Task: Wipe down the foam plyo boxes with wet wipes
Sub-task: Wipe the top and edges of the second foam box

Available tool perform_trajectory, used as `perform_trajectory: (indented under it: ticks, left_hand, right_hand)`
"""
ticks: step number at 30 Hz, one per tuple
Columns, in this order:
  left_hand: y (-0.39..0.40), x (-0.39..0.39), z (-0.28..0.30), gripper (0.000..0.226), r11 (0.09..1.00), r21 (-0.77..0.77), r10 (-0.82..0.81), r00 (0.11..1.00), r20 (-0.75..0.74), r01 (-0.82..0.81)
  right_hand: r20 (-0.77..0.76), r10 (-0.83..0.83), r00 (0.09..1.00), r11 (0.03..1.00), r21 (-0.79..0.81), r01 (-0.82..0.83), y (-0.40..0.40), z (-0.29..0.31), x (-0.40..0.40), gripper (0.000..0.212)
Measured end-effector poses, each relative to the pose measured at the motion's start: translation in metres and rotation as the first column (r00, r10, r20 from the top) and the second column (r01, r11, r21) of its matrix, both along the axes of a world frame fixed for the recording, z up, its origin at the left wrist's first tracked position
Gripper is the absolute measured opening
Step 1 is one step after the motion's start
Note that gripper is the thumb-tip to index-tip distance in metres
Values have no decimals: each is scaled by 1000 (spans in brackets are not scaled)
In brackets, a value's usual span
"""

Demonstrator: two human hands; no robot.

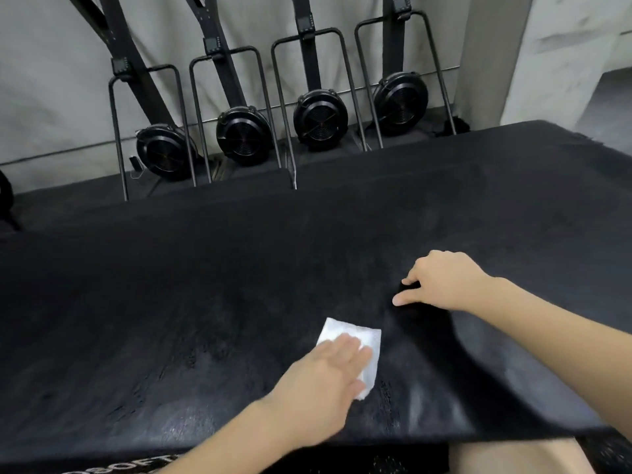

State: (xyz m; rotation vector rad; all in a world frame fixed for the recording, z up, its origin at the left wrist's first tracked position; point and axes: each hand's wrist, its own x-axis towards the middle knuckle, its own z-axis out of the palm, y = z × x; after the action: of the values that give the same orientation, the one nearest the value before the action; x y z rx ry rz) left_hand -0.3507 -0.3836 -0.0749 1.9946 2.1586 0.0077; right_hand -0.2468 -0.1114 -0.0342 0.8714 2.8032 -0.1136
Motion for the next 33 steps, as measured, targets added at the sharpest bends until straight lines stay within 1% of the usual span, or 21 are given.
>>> perform_trajectory:
  ticks: [1,2,3,4,5,7,8,10,12,14,17,21,23,27,30,33]
  left_hand:
    - [4,-4,3,60,1000,2,14,1000,0,-14]
    - [9,-8,3,56,1000,8,21,1000,-13,-21]
    - [17,-14,5,52,1000,11,29,999,-30,-29]
    - [29,-22,5,51,999,27,44,999,-30,-43]
    - [42,-31,5,51,998,34,48,997,-63,-46]
    - [70,-53,3,53,996,4,84,992,-92,-84]
    - [85,-65,1,53,994,-20,109,989,-97,-111]
    - [114,-87,-2,56,992,-13,127,984,-128,-129]
    - [142,-109,-8,56,987,17,163,979,-122,-162]
    - [172,-138,-13,56,978,-2,207,971,-117,-209]
    - [213,-178,-10,53,971,-32,230,961,-152,-237]
    - [257,-218,1,54,959,-125,212,937,-279,-254]
    - [274,-237,4,55,954,-135,222,931,-291,-269]
    - [283,-251,3,56,949,-145,229,927,-296,-280]
    - [258,-230,9,52,957,-94,248,940,-235,-275]
    - [212,-198,12,44,961,-30,267,950,-159,-275]
  right_hand:
    - [-39,18,999,999,39,-17,6,3,-11,68]
    - [-68,30,997,999,37,-27,9,2,-16,68]
    - [-89,38,995,999,2,-38,11,1,-21,72]
    - [-104,45,994,998,-48,-50,16,-2,-27,77]
    - [-114,44,993,993,-102,-55,21,-6,-33,81]
    - [-111,22,994,978,-206,-45,30,-13,-42,88]
    - [-100,18,995,972,-233,-41,34,-16,-46,90]
    - [-64,42,997,972,-229,-55,39,-20,-50,92]
    - [-32,65,997,975,-209,-70,42,-22,-54,92]
    - [-20,63,998,974,-217,-65,44,-21,-57,93]
    - [9,76,997,976,-206,-73,45,-19,-61,93]
    - [44,90,995,976,-202,-79,45,-20,-63,92]
    - [58,92,994,977,-200,-79,45,-19,-63,92]
    - [63,85,994,973,-219,-69,47,-18,-65,93]
    - [64,76,995,974,-220,-61,47,-17,-66,94]
    - [71,62,996,974,-221,-45,43,-15,-65,94]
